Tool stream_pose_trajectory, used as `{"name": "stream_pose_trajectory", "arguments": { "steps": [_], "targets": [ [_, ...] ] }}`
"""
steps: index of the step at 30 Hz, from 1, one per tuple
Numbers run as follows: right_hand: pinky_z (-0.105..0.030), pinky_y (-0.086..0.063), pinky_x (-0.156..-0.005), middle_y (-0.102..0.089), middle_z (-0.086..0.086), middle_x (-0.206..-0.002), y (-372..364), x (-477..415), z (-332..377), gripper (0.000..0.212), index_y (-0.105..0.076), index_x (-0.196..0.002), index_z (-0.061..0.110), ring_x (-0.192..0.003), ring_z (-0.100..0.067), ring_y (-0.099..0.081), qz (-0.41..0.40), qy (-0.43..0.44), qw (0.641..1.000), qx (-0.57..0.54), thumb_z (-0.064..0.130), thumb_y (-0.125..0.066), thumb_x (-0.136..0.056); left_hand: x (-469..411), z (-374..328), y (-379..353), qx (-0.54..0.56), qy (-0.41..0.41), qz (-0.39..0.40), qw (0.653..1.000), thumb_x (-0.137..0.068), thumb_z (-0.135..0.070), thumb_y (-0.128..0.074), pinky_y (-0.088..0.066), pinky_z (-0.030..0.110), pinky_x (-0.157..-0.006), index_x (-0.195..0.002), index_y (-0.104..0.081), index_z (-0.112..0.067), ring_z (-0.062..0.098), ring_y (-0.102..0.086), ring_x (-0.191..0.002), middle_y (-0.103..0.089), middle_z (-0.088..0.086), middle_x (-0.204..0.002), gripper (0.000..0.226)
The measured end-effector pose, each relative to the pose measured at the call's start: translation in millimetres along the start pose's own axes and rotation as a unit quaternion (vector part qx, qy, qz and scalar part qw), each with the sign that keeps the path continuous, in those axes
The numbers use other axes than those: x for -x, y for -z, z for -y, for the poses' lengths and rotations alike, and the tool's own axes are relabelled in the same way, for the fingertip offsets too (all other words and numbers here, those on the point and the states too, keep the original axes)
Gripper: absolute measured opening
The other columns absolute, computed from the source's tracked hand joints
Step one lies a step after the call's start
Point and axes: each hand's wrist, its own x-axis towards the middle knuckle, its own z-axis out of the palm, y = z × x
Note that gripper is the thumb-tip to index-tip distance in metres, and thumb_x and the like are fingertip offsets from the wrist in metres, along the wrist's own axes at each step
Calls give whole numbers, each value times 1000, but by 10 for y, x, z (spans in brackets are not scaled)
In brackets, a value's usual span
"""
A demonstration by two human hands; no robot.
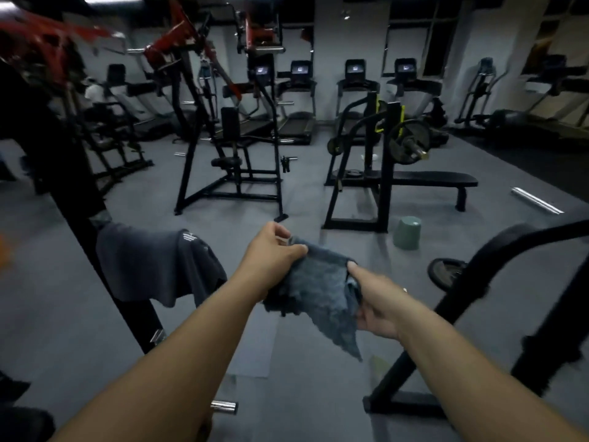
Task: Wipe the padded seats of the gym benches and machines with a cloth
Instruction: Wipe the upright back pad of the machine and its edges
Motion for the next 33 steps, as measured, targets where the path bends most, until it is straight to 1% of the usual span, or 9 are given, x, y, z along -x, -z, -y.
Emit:
{"name": "stream_pose_trajectory", "arguments": {
  "steps": [3, 7, 10, 14, 18, 22, 24, 29, 33],
  "targets": [
    [-35, -57, -63, -76, -11, -93, -72, -513, 338, 46, -70, -109, 10, -73, -26, -73, 75, -23, 997, -13, 51, -50, -100, -645, 95, 113, -11, 6, -33, 999, -81, -33, -76, -59, 46, -80, -94, -55, -27, 21, -69, -86, -69, 2, -96, 26],
    [-40, -63, -71, -71, -22, -113, -183, -1320, 750, 47, -73, -113, 3, -87, -30, -73, 136, 12, 969, -204, 44, -57, -97, -1579, 339, 278, 49, 39, -69, 996, -88, -28, -72, -60, 44, -79, -96, -56, -22, 23, -69, -88, -70, 5, -100, 18],
    [-40, -60, -49, -71, -21, -91, -450, -2022, 823, 38, -74, -92, -5, -63, -30, -71, 188, -38, 926, -327, 32, -75, -87, -2283, 525, 290, 101, 52, -57, 992, -89, -24, -70, -59, 51, -82, -97, -56, -21, 28, -70, -91, -69, 8, -101, 17],
    [-31, -56, -46, -72, -22, -99, -917, -2725, 1321, 81, -75, -95, -4, -74, -31, -74, 193, -18, 933, -304, 70, -42, -92, -3064, 637, 379, 133, 74, -40, 988, -93, -19, -66, -58, 40, -69, -105, -54, -18, 27, -67, -87, -66, 10, -107, 17],
    [-31, -57, -63, -72, -11, -102, -1094, -3359, 2005, 77, -69, -110, 8, -84, -24, -70, 182, 42, 933, -307, 77, -51, -82, -3765, 545, 595, 202, 71, -48, 976, -95, -15, -64, -52, 33, -58, -112, -51, -15, 22, -66, -77, -67, 9, -107, 22],
    [-53, -47, -103, -66, -23, -125, -1398, -4099, 2344, 93, -66, -125, 2, -114, -40, -64, 220, 26, 943, -247, 81, -47, -78, -4439, 608, 773, 100, 45, -65, 992, -91, -40, -69, -53, 36, -75, -119, -49, -25, 18, -65, -99, -60, -4, -114, 38],
    [-55, -48, -102, -64, -27, -127, -1540, -4468, 2553, 89, -69, -120, 0, -117, -42, -63, 242, 30, 938, -247, 78, -41, -87, -4801, 738, 876, 14, 33, -108, 994, -90, -55, -62, -51, 36, -89, -125, -46, -30, 13, -58, -110, -55, -10, -123, 46],
    [-35, -42, -58, -67, -15, -79, -1872, -5575, 3100, 12, -66, -96, 4, -66, -29, -58, 148, 187, 964, 119, 13, -60, -90, -5798, 1036, 1187, -103, 32, -178, 978, -96, -55, -52, -45, 36, -98, -134, -45, -31, 13, -52, -123, -52, -9, -136, 46],
    [-21, -40, -55, -60, 9, -80, -2197, -6365, 3527, 24, -56, -88, 32, -69, -10, -54, 126, 407, 786, 447, 8, -53, -91, -6365, 1236, 1454, -279, 40, -225, 933, -99, -50, -48, -42, 42, -105, -143, -37, -27, 18, -44, -131, -39, -6, -147, 51]
  ]
}}
